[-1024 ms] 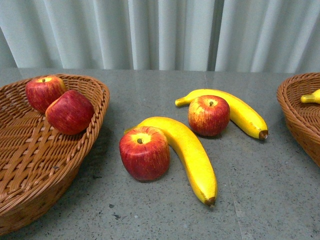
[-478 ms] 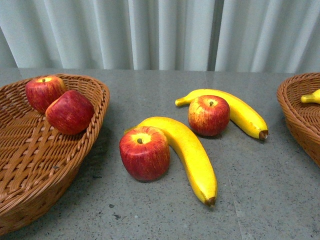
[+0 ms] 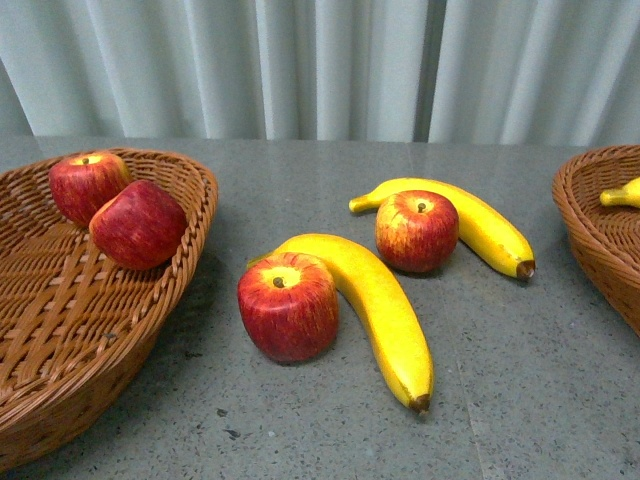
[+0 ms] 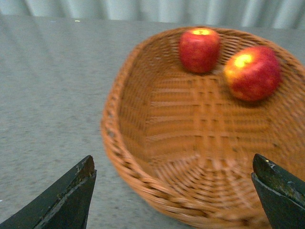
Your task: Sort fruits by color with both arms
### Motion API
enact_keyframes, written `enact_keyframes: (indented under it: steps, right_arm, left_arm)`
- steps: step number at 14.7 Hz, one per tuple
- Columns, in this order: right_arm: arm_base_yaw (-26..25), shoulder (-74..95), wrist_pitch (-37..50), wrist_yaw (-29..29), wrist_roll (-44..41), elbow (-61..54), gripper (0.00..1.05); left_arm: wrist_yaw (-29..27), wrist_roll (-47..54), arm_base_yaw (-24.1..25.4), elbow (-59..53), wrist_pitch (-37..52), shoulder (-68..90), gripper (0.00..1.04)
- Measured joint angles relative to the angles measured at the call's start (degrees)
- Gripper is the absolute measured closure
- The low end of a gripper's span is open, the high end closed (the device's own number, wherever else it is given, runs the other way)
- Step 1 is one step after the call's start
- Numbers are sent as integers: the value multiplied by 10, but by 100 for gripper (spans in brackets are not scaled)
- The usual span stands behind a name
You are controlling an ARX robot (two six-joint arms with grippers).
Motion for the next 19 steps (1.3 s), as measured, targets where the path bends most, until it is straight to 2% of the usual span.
enact_keyframes:
  steps: [2,5,7,9,12,17,19]
  right_arm:
    - [0,0,-1,0,0,0,7]
    - [0,0,-1,0,0,0,7]
    - [0,0,0,0,0,0,7]
    - [0,0,0,0,0,0,7]
    - [0,0,0,0,0,0,7]
    - [0,0,0,0,0,0,7]
    - [0,0,0,0,0,0,7]
  left_arm:
    - [-3,1,38,13,52,29,7]
    - [76,17,97,67,184,151,7]
    - [139,32,120,117,272,271,7]
    - [211,50,98,216,336,414,7]
    - [330,110,29,348,260,584,7]
    - [411,183,-86,398,176,682,7]
    - [419,219,-109,400,152,709,7]
